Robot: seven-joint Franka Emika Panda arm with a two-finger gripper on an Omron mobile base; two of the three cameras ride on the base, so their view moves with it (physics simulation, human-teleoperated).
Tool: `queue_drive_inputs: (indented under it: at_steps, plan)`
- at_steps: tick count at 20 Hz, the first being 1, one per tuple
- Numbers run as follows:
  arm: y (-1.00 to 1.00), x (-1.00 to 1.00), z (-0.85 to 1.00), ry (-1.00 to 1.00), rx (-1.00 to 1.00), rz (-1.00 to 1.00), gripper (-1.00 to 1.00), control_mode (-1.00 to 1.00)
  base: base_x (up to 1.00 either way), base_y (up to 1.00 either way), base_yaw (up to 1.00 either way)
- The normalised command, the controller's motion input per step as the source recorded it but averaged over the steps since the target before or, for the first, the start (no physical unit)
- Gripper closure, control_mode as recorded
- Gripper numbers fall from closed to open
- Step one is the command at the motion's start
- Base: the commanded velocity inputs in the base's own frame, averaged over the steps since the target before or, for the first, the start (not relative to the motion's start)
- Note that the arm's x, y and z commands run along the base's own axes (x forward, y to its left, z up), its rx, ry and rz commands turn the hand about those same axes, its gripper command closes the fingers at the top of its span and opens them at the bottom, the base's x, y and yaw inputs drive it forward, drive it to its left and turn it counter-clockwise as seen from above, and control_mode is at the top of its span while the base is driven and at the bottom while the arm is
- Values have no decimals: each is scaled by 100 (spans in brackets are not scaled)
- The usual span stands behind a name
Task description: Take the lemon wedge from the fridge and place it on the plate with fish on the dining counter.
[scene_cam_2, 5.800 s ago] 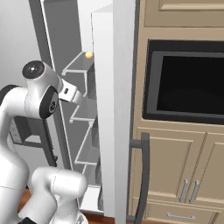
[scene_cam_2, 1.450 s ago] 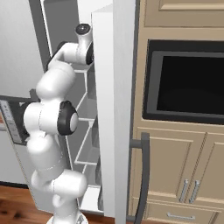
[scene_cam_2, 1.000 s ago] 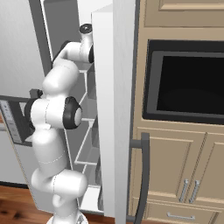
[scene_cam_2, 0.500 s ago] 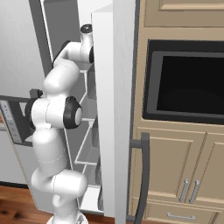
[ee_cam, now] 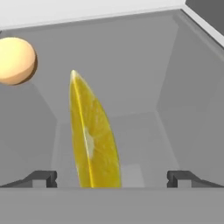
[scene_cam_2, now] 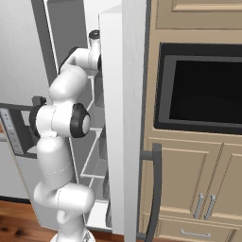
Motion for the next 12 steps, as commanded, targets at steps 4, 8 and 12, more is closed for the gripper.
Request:
queue_drive_inputs:
  at_steps: [4,8,12]
  plan:
    - [11,27,-31,3,0,0,100,-100,0,0,0]
    - [8,22,-19,3,0,0,100,-100,0,0,0]
    - [0,3,0,0,0,0,100,-100,0,0,0]
